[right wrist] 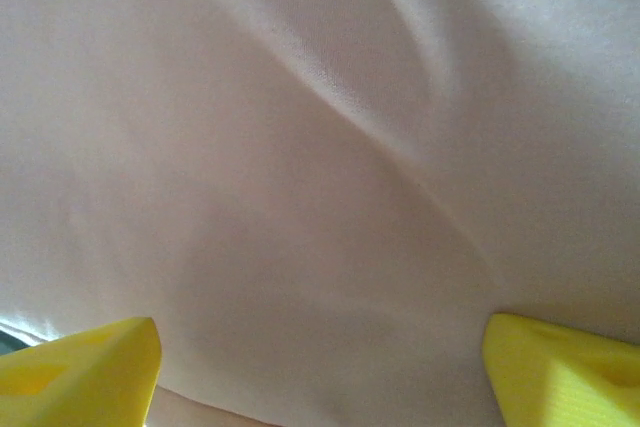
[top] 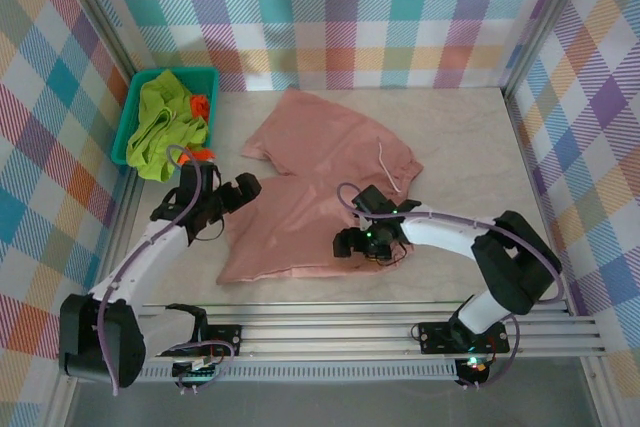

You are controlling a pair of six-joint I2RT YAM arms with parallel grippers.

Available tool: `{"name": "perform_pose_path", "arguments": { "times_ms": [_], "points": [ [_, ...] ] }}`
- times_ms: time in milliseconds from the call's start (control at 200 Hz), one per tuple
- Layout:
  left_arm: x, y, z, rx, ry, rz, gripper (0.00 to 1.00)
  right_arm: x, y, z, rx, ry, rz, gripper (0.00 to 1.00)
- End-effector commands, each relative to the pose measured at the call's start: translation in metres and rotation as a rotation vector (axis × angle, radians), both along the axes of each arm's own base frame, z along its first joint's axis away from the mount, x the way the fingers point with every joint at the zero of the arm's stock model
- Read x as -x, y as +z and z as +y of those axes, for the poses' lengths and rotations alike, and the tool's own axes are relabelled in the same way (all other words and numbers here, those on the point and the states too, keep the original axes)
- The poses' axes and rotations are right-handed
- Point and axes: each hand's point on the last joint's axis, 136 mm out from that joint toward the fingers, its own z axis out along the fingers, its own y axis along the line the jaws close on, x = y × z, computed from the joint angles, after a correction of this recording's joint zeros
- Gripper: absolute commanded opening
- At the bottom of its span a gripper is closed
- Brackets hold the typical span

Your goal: Fold and stack the shorts

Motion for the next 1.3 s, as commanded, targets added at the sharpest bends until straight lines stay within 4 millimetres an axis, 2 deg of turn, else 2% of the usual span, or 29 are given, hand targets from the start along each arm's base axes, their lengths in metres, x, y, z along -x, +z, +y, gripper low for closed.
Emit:
{"name": "perform_pose_path", "arguments": {
  "times_ms": [0,210,350,440,550,630,710,875,915,925,930,935,940,980,1070,1210,1295],
  "points": [
    [-0.017,-0.001,-0.014,0.033,-0.024,-0.035,1.0,0.018,-0.016,-0.035,0.084,-0.059,0.08,0.85],
    [-0.029,-0.045,-0.026,-0.003,-0.042,0.041,1.0,0.01,-0.005,-0.045,0.069,-0.078,0.055,0.86],
    [-0.041,-0.064,-0.024,-0.03,-0.035,0.048,1.0,0.005,0.005,-0.047,0.032,-0.083,0.033,0.87],
    [-0.047,-0.072,-0.024,-0.045,-0.032,0.054,1.0,-0.002,0.022,-0.042,-0.019,-0.072,-0.015,0.89],
    [-0.049,-0.082,-0.017,-0.089,-0.013,0.069,1.0,-0.017,0.053,-0.038,-0.082,-0.066,-0.092,0.91],
    [-0.051,-0.085,-0.012,-0.114,-0.001,0.072,1.0,-0.037,0.071,-0.042,-0.126,-0.097,-0.132,0.91],
    [-0.055,-0.076,-0.016,-0.101,-0.016,0.048,1.0,-0.065,0.08,-0.054,-0.143,-0.147,-0.163,0.93],
    [-0.05,-0.04,-0.022,-0.066,-0.04,-0.015,1.0,-0.15,0.103,-0.083,-0.161,-0.269,-0.236,0.97],
    [-0.046,-0.03,-0.022,-0.061,-0.041,-0.024,1.0,-0.172,0.107,-0.089,-0.173,-0.303,-0.242,0.97],
    [-0.045,-0.028,-0.022,-0.061,-0.04,-0.026,1.0,-0.176,0.102,-0.09,-0.172,-0.311,-0.225,0.97],
    [-0.044,-0.027,-0.022,-0.061,-0.04,-0.027,1.0,-0.18,0.108,-0.091,-0.18,-0.314,-0.24,0.97],
    [-0.043,-0.026,-0.022,-0.059,-0.042,-0.028,1.0,-0.181,0.102,-0.092,-0.176,-0.319,-0.224,0.97],
    [-0.043,-0.025,-0.022,-0.058,-0.041,-0.027,1.0,-0.186,0.108,-0.092,-0.183,-0.32,-0.239,0.97],
    [-0.037,-0.019,-0.023,-0.048,-0.043,-0.031,1.0,-0.205,0.108,-0.096,-0.196,-0.342,-0.234,0.98],
    [-0.023,-0.006,-0.025,-0.019,-0.05,-0.043,1.0,-0.24,0.088,-0.104,-0.186,-0.375,-0.193,0.98],
    [-0.002,0.006,-0.028,0.02,-0.044,-0.055,1.0,-0.274,0.046,-0.118,-0.117,-0.415,-0.13,1.0],
    [0.01,0.008,-0.025,0.025,-0.027,-0.042,1.0,-0.287,0.022,-0.126,-0.09,-0.436,-0.097,1.0]
  ]
}}
